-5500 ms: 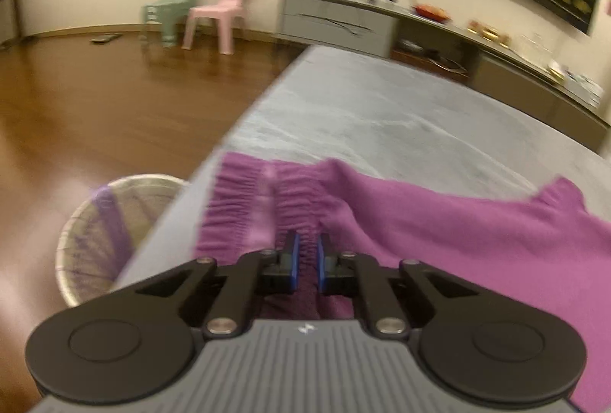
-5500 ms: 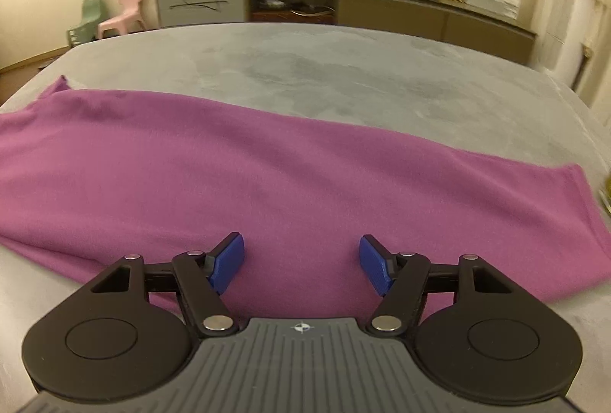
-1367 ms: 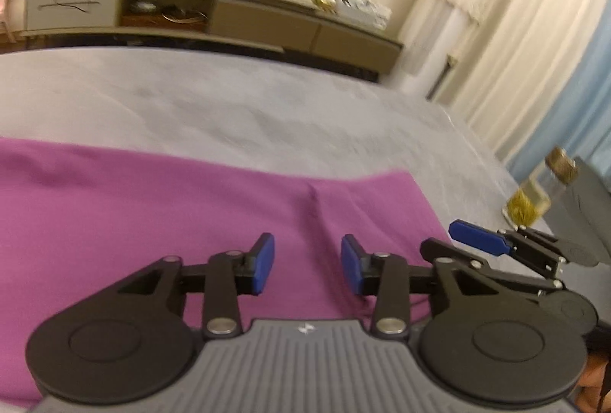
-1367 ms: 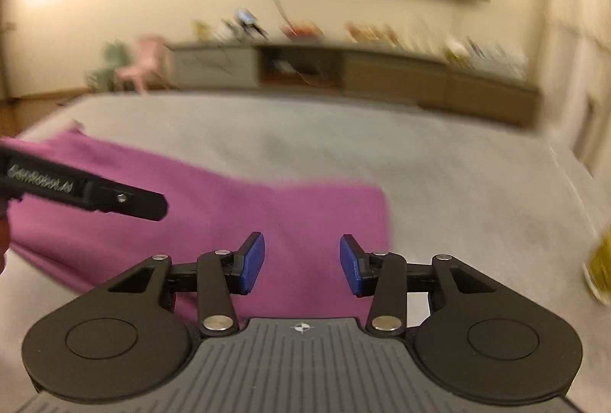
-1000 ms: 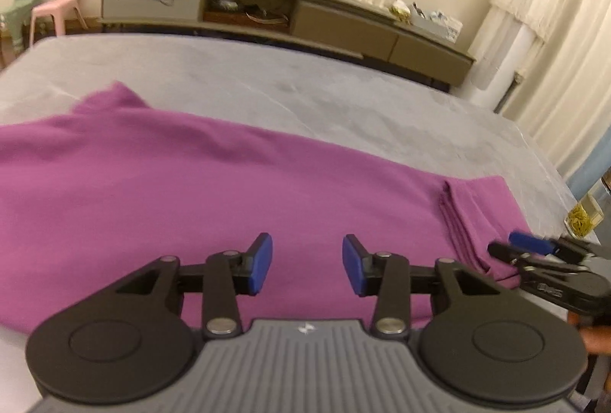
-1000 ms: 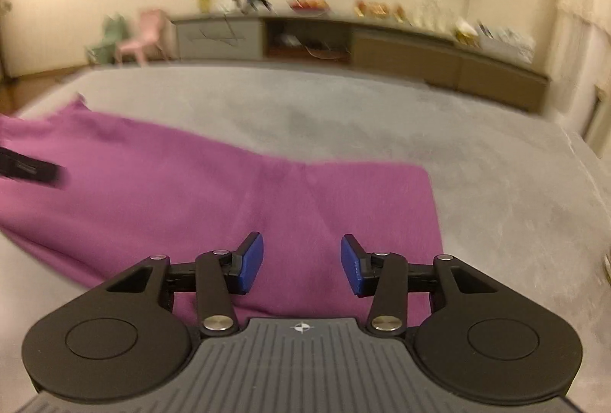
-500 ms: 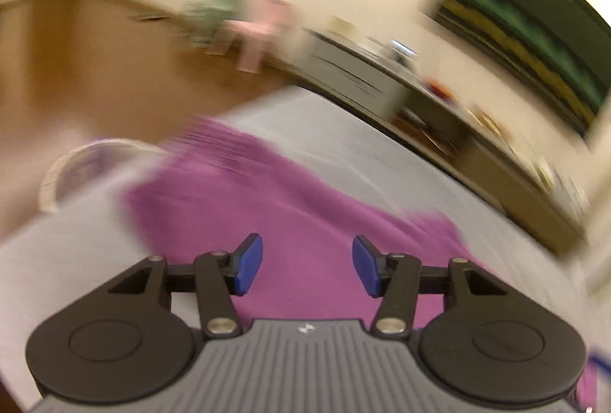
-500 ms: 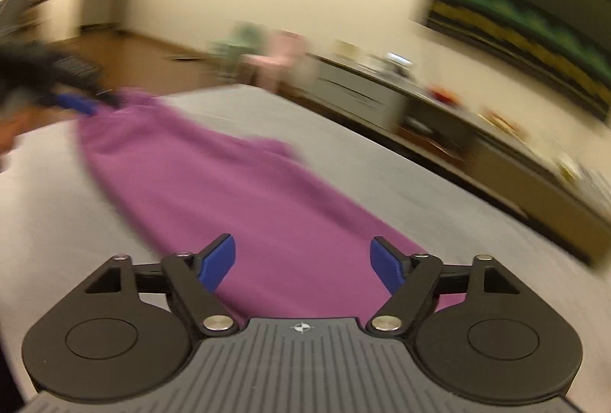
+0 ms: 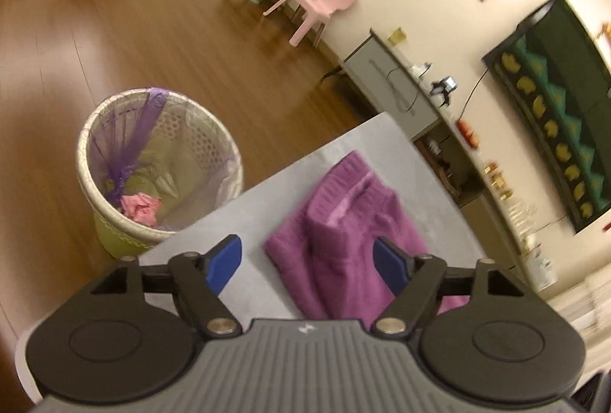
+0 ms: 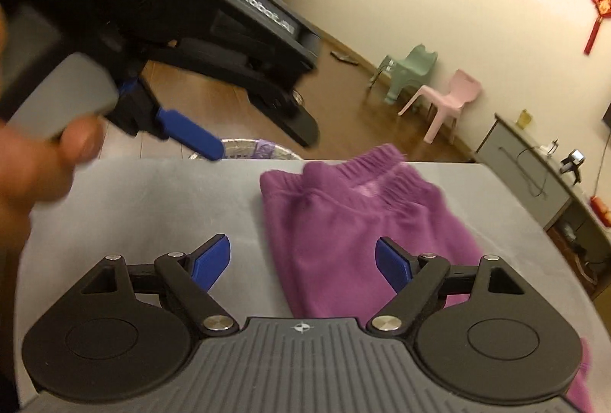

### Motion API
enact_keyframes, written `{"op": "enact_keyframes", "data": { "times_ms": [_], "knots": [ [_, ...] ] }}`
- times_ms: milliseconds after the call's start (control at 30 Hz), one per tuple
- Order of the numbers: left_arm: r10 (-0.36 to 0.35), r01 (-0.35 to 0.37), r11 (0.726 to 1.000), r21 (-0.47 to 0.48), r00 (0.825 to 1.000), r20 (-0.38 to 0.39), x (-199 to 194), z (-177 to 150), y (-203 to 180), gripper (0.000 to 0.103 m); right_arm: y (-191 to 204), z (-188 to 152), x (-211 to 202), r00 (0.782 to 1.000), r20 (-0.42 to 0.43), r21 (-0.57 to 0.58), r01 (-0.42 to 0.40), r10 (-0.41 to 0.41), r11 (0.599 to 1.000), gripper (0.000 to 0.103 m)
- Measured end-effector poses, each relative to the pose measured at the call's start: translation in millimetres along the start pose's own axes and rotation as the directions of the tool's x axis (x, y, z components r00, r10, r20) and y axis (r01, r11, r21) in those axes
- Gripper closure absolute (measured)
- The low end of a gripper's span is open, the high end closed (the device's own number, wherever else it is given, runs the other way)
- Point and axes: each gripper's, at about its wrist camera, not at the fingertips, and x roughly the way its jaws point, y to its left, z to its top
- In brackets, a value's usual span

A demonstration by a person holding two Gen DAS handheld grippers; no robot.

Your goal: Fold clothes

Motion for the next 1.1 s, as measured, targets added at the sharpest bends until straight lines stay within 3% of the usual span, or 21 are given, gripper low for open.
{"op": "enact_keyframes", "data": {
  "times_ms": [67, 100, 133, 167, 233, 333, 367, 400, 433, 467, 567, 633, 700, 767, 833, 900, 933, 1033, 1067, 1100],
  "knots": [
    [0.028, -0.028, 0.999, 0.019, 1.000, -0.007, 7.0, -1.9, 1.6, 0.022, -0.7, 1.9, 12.1, 1.000, -0.017, 0.017, -0.008, 0.009, 1.000, 0.025],
    [0.030, -0.029, 0.999, 0.027, 0.999, -0.016, 10.5, -3.1, 2.7, 0.021, -2.1, 1.9, 16.6, 1.000, -0.029, 0.027, -0.007, 0.008, 1.000, 0.046],
    [0.022, -0.021, 0.999, 0.031, 0.999, -0.031, 15.4, -4.1, 2.8, 0.021, -4.4, 2.0, 18.0, 1.000, -0.027, 0.036, -0.001, 0.002, 0.999, 0.074],
    [0.006, -0.005, 0.999, 0.032, 0.999, -0.038, 19.3, -5.2, 2.9, 0.020, -6.7, 2.2, 19.5, 1.000, -0.025, 0.046, 0.005, -0.004, 0.999, 0.082],
    [-0.035, 0.036, 0.999, 0.025, 0.998, -0.043, 25.7, -5.5, -0.7, 0.011, -11.1, 2.2, 15.4, 1.000, 0.000, 0.067, 0.011, -0.011, 0.998, 0.096],
    [-0.118, 0.116, 0.993, -0.036, 0.991, -0.058, 36.8, -8.7, -1.6, 0.010, -16.1, 1.5, -1.6, 0.998, 0.057, 0.102, -0.001, -0.005, 0.995, 0.100],
    [-0.137, 0.134, 0.990, -0.053, 0.989, -0.051, 40.1, -10.2, -1.9, 0.010, -17.9, 1.3, -6.6, 0.998, 0.067, 0.114, -0.026, 0.018, 0.993, 0.100],
    [-0.141, 0.138, 0.989, -0.057, 0.989, -0.044, 42.8, -10.8, -2.2, 0.021, -19.8, 1.0, -11.7, 0.996, 0.077, 0.125, -0.051, 0.041, 0.991, 0.100],
    [-0.138, 0.136, 0.989, -0.056, 0.990, -0.039, 45.1, -10.9, -2.6, 0.062, -21.6, 0.8, -16.7, 0.994, 0.088, 0.136, -0.076, 0.064, 0.988, 0.100],
    [-0.135, 0.133, 0.990, -0.055, 0.990, -0.034, 47.5, -11.0, -3.0, 0.084, -23.4, 0.5, -21.7, 0.991, 0.098, 0.147, -0.100, 0.086, 0.984, 0.100],
    [-0.115, 0.114, 0.992, -0.048, 0.993, -0.020, 47.5, -11.5, -2.0, 0.085, -37.1, -6.7, -31.5, 0.989, 0.053, 0.159, -0.142, 0.135, 0.977, 0.094],
    [-0.107, 0.107, 0.994, -0.038, 0.994, -0.009, 44.3, -11.7, -5.1, 0.086, -59.3, -11.5, -43.9, 0.988, 0.054, 0.221, -0.152, 0.144, 0.963, 0.060],
    [-0.112, 0.112, 0.993, -0.036, 0.994, 0.004, 40.3, -11.5, -9.7, 0.086, -98.1, -15.3, -61.9, 0.990, 0.084, 0.359, -0.138, 0.115, 0.923, 0.057],
    [-0.121, 0.122, 0.992, -0.028, 0.992, 0.019, 36.4, -11.7, -15.3, 0.086, -134.4, -17.8, -62.7, 0.999, 0.041, 0.460, -0.044, 0.028, 0.887, 0.057],
    [-0.138, 0.138, 0.990, -0.001, 0.990, 0.036, 32.0, -13.6, -24.2, 0.086, -152.5, -28.2, -41.9, 0.997, -0.077, 0.470, 0.050, -0.016, 0.881, 0.061],
    [-0.152, 0.149, 0.988, 0.043, 0.987, 0.050, 26.8, -17.3, -35.1, 0.086, -170.5, -38.8, -20.9, 0.979, -0.196, 0.468, 0.144, -0.056, 0.872, 0.061],
    [-0.155, 0.151, 0.986, 0.066, 0.987, 0.053, 24.7, -19.8, -40.2, 0.086, -173.7, -48.6, -5.7, 0.961, -0.274, 0.460, 0.158, -0.030, 0.873, 0.060],
    [-0.156, 0.147, 0.979, 0.142, 0.986, 0.059, 20.0, -29.0, -55.3, 0.086, -188.2, -50.6, 9.0, 0.963, -0.271, 0.519, 0.141, 0.006, 0.843, 0.058],
    [-0.154, 0.142, 0.976, 0.165, 0.986, 0.062, 19.0, -31.5, -59.9, 0.086, -195.9, -44.6, 10.2, 0.967, -0.253, 0.566, 0.122, 0.032, 0.815, 0.054],
    [-0.151, 0.137, 0.973, 0.186, 0.986, 0.063, 18.2, -34.1, -64.4, 0.087, -199.1, -34.4, 10.3, 0.972, -0.230, 0.582, 0.104, 0.041, 0.807, 0.040]
  ]
}}
